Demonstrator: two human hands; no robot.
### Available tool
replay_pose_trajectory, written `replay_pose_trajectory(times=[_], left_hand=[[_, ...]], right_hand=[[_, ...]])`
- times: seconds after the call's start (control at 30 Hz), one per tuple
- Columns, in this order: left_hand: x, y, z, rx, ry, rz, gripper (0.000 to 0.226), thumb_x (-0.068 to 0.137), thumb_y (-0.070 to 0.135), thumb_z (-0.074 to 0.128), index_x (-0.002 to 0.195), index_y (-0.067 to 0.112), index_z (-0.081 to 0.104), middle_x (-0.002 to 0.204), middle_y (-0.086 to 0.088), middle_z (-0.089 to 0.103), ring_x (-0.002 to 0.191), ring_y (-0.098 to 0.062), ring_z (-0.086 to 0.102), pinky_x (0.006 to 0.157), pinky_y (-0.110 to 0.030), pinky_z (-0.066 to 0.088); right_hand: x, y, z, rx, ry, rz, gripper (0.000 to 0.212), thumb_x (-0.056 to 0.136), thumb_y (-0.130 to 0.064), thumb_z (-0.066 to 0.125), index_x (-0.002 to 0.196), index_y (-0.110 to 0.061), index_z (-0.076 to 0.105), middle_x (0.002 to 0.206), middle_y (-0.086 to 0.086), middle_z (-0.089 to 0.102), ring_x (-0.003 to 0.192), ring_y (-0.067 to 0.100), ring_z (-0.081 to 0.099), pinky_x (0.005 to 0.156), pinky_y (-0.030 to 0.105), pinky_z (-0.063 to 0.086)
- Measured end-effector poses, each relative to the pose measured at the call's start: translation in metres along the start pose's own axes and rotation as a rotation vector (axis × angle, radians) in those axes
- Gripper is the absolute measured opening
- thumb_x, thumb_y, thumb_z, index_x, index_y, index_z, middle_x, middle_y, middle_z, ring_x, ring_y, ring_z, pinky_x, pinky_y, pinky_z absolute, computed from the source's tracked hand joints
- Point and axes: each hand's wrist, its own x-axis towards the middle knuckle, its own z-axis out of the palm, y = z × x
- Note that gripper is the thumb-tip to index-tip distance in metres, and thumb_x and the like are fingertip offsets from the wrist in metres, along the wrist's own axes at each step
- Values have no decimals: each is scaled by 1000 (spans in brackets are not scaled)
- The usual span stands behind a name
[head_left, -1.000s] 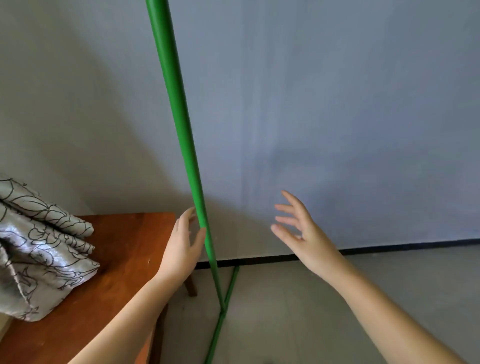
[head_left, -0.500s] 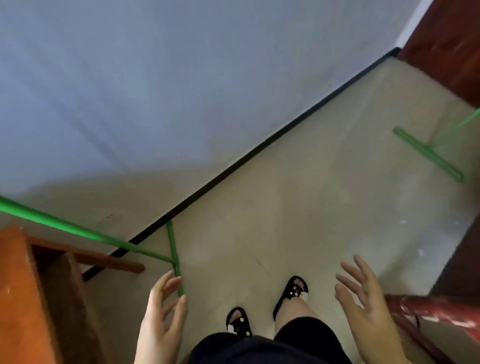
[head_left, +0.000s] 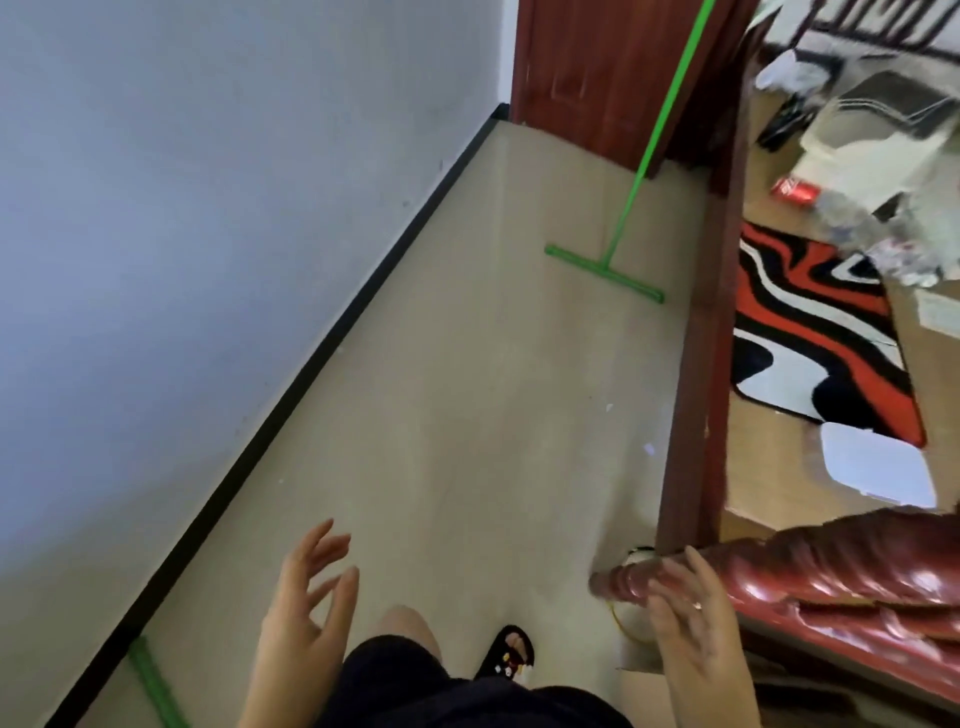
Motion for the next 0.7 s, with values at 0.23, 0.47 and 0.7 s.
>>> replay_pose_trajectory(times=[0.23, 0.47, 0.7], left_hand=[[97, 40, 61, 23, -109, 0, 43, 84, 9, 52, 110, 40, 38, 103, 15, 55, 97, -5, 56, 83, -24, 40], [263, 86, 111, 7, -232, 63, 43, 85, 8, 49, 109, 43, 38, 107, 8, 57, 101, -9, 56, 75, -17, 40], [406, 144, 162, 60, -383, 130, 42, 85, 9, 50, 114, 36, 39, 100, 12, 61, 99, 15, 51, 71, -13, 45]], right_hand=[[95, -5, -5, 13, 77, 93, 58, 79, 9, 53, 128, -18, 38, 120, 14, 52, 82, -6, 62, 64, 2, 46], [229, -29, 16, 44, 248, 107, 56, 83, 3, 52, 133, -13, 34, 120, 7, 52, 91, 7, 61, 65, 3, 47], [340, -70, 39, 55, 437, 52, 45, 76, -19, 65, 107, -46, 45, 108, -6, 57, 84, -13, 60, 65, 9, 50]])
